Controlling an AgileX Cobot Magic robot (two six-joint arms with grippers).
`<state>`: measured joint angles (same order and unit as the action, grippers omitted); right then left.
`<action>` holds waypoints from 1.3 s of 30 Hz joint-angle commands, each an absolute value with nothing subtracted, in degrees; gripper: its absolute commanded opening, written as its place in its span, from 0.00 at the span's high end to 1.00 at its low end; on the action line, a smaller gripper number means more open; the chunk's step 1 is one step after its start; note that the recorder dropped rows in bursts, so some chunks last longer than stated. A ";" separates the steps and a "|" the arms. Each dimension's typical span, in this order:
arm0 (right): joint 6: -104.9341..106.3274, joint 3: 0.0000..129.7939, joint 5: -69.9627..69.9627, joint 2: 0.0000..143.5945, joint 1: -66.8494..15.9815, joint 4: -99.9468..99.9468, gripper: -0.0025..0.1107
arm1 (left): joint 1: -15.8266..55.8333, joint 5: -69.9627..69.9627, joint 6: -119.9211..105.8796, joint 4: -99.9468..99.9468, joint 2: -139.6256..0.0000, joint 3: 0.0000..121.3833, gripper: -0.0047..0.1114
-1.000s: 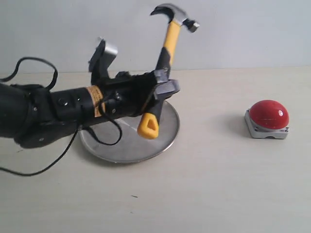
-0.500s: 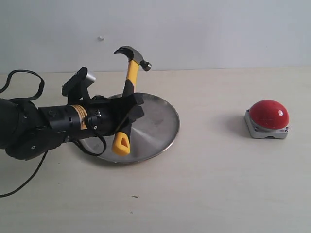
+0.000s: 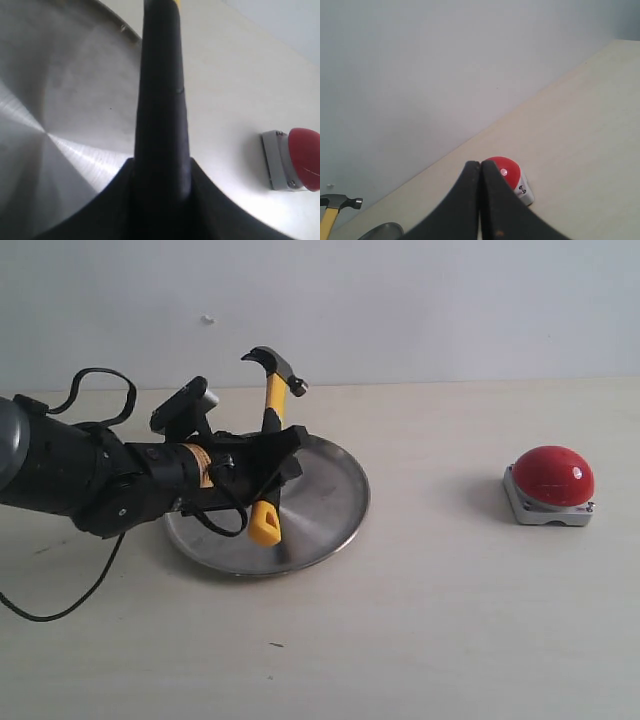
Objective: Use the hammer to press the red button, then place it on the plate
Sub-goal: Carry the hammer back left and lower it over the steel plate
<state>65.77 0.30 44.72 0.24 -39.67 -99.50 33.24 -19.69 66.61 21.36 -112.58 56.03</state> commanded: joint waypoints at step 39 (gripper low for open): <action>65.88 0.00 44.37 0.00 -39.84 -98.87 0.98 | 31.94 -18.53 64.63 21.81 -121.08 62.11 0.96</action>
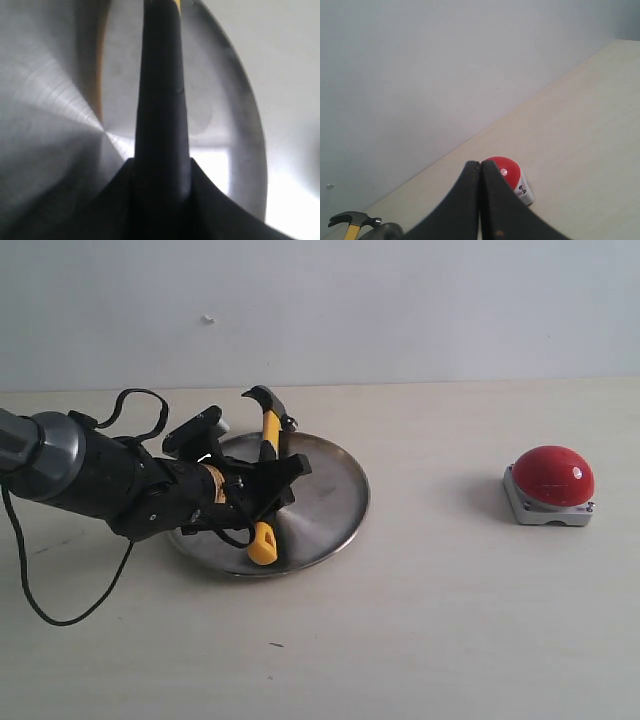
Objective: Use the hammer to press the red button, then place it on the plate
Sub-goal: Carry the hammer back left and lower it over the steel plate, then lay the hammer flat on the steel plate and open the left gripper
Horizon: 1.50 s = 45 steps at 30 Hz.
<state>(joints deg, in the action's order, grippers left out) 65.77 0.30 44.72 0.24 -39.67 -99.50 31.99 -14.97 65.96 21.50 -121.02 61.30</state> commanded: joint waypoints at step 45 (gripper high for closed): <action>65.88 0.00 44.37 0.00 -39.84 -98.87 0.98 | 31.97 -20.71 61.14 29.86 -87.35 43.11 0.96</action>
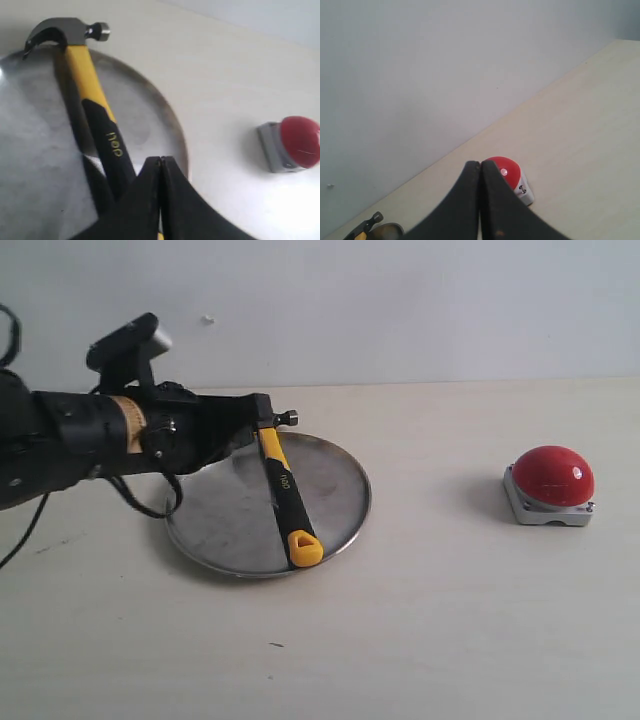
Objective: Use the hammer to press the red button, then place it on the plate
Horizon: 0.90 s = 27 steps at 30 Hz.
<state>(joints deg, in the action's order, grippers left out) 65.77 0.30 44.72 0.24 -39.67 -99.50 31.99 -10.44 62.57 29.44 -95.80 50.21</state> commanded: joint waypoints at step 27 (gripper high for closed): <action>65.88 0.00 44.25 0.00 -39.84 -98.86 0.98 | 32.09 -30.40 60.20 55.23 -54.06 24.20 0.96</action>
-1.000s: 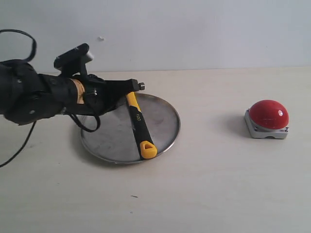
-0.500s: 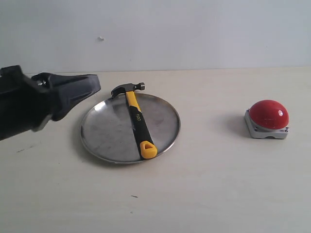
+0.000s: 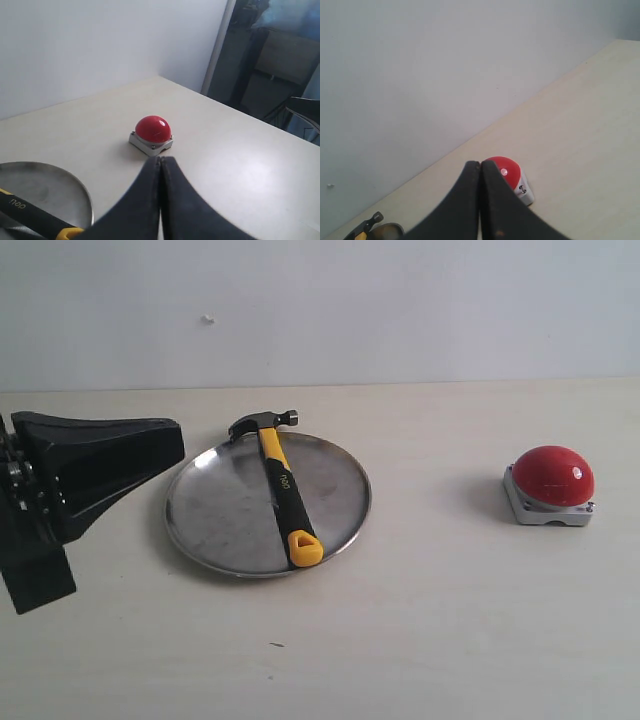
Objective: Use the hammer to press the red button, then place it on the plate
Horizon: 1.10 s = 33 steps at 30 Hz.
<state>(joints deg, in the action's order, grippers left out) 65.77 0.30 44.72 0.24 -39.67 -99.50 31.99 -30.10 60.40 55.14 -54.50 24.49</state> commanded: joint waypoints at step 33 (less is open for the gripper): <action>65.88 0.00 44.25 0.00 -39.84 -98.86 0.98 | 10.10 -11.26 69.75 29.62 -14.84 5.09 0.96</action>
<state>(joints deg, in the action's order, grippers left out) 65.77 0.30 44.72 0.24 -39.67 -99.50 13.93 -12.40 67.65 29.84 -21.38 10.55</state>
